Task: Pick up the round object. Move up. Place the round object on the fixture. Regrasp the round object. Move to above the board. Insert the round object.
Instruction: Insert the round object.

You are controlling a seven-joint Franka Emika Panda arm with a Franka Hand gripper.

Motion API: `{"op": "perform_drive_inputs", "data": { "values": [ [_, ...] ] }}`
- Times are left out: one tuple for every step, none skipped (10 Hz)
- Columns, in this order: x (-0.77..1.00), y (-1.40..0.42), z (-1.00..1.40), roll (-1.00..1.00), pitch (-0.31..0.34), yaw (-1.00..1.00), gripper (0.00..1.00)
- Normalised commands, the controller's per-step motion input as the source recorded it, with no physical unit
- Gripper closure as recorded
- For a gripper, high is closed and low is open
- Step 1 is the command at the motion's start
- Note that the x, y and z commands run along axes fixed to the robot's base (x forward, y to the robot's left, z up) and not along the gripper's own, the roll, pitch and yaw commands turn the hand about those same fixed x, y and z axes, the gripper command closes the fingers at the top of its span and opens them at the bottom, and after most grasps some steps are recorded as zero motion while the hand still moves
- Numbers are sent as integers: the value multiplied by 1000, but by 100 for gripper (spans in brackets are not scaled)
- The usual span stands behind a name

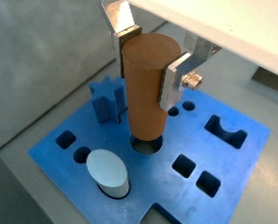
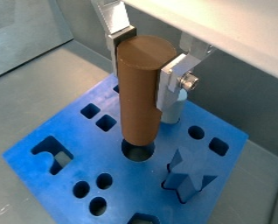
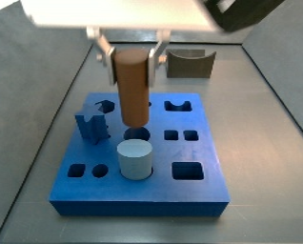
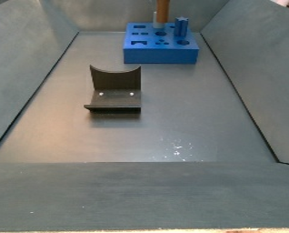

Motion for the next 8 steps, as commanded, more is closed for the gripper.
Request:
{"op": "perform_drive_inputs", "data": {
  "values": [
    [89,0,-469,0,-203,-3,100],
    [89,-63,-434,103,-243,0,100],
    [0,-89,-369,346,-226,0,100],
    [0,-97,-369,391,-143,0,100],
    [94,0,-406,474,-69,0,100],
    [20,0,-397,491,-77,0,100],
    [0,-80,-403,343,-117,0,100],
    [0,-134,-466,71,-169,0,100]
  ]
}}
